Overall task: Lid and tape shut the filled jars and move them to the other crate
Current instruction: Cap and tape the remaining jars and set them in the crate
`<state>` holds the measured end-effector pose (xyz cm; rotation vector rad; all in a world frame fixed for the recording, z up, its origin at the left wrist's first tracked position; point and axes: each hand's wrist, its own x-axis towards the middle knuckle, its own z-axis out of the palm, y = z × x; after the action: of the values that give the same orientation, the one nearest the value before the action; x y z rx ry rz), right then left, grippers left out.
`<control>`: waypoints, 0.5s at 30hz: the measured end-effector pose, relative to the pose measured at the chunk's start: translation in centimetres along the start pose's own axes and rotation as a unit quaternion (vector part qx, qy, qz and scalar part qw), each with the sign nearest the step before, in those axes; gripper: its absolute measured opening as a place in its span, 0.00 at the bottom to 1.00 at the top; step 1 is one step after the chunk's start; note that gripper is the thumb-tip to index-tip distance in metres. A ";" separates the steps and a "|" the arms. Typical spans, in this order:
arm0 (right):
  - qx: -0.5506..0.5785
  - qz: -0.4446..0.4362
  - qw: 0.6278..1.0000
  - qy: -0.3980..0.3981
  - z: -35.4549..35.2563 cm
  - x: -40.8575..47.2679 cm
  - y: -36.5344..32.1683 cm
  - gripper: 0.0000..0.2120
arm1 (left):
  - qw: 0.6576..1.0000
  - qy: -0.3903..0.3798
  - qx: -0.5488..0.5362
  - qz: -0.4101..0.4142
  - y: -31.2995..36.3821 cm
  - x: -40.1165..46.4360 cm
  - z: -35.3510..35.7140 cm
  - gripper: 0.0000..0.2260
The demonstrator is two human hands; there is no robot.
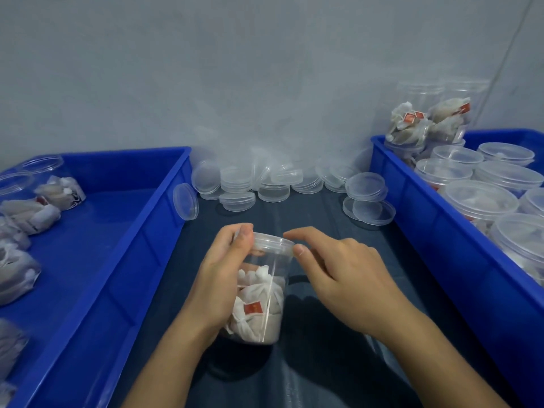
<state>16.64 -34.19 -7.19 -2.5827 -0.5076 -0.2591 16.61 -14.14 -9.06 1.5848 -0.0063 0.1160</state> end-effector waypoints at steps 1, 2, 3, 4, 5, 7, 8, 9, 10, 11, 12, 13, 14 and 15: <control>-0.006 -0.003 1.000 0.003 0.1 0.0 0.0 0.18 | 1.000 -0.003 0.002 -0.005 0.0 0.0 0.0 0.14; -0.014 -0.005 1.000 0.006 0.2 0.0 0.0 0.17 | 1.000 -0.004 0.002 -0.012 -0.1 0.0 0.1 0.14; -0.021 -0.007 1.000 0.011 0.3 0.1 0.0 0.16 | 1.000 -0.005 0.002 -0.016 -0.1 0.0 0.1 0.15; -0.026 -0.008 1.000 0.016 0.4 0.1 -0.1 0.16 | 1.000 -0.007 0.008 -0.018 -0.1 0.0 0.0 0.17; -0.029 -0.010 0.999 0.022 0.5 0.1 -0.1 0.15 | 1.000 -0.011 0.021 -0.018 -0.2 -0.1 0.0 0.21; -0.034 -0.014 0.999 0.035 0.8 0.0 -0.2 0.15 | 0.997 -0.010 0.070 -0.020 -0.1 -0.2 0.0 0.33; -0.037 -0.018 0.998 0.045 0.9 -0.1 -0.2 0.15 | 0.994 0.004 0.106 -0.019 0.0 -0.3 0.2 0.36; -0.038 -0.021 0.998 0.055 1.0 -0.1 -0.2 0.15 | 0.989 0.026 0.148 -0.013 0.2 -0.3 0.4 0.36; -0.040 -0.023 0.997 0.066 1.1 -0.1 -0.3 0.15 | 0.979 0.053 0.195 -0.002 0.3 -0.3 0.5 0.35; -0.043 -0.026 0.996 0.076 1.2 -0.2 -0.4 0.16 | 0.967 0.076 0.243 0.012 0.5 -0.3 0.7 0.35; -0.045 -0.027 0.995 0.082 1.2 -0.3 -0.5 0.15 | 0.954 0.092 0.285 0.022 0.6 -0.5 0.8 0.36; -0.047 -0.029 0.995 0.086 1.3 -0.4 -0.7 0.15 | 0.944 0.101 0.314 0.026 0.7 -0.6 1.0 0.38; -0.050 -0.028 0.995 0.087 1.4 -0.4 -0.9 0.14 | 0.937 0.104 0.331 0.026 0.7 -0.7 1.1 0.41; -0.052 -0.026 0.995 0.087 1.4 -0.5 -1.1 0.15 | 0.936 0.104 0.335 0.025 0.7 -0.8 1.2 0.43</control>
<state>15.85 -32.74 -8.06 -2.6181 -0.5091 -0.5357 15.81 -15.43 -8.47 2.2472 0.1753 0.3548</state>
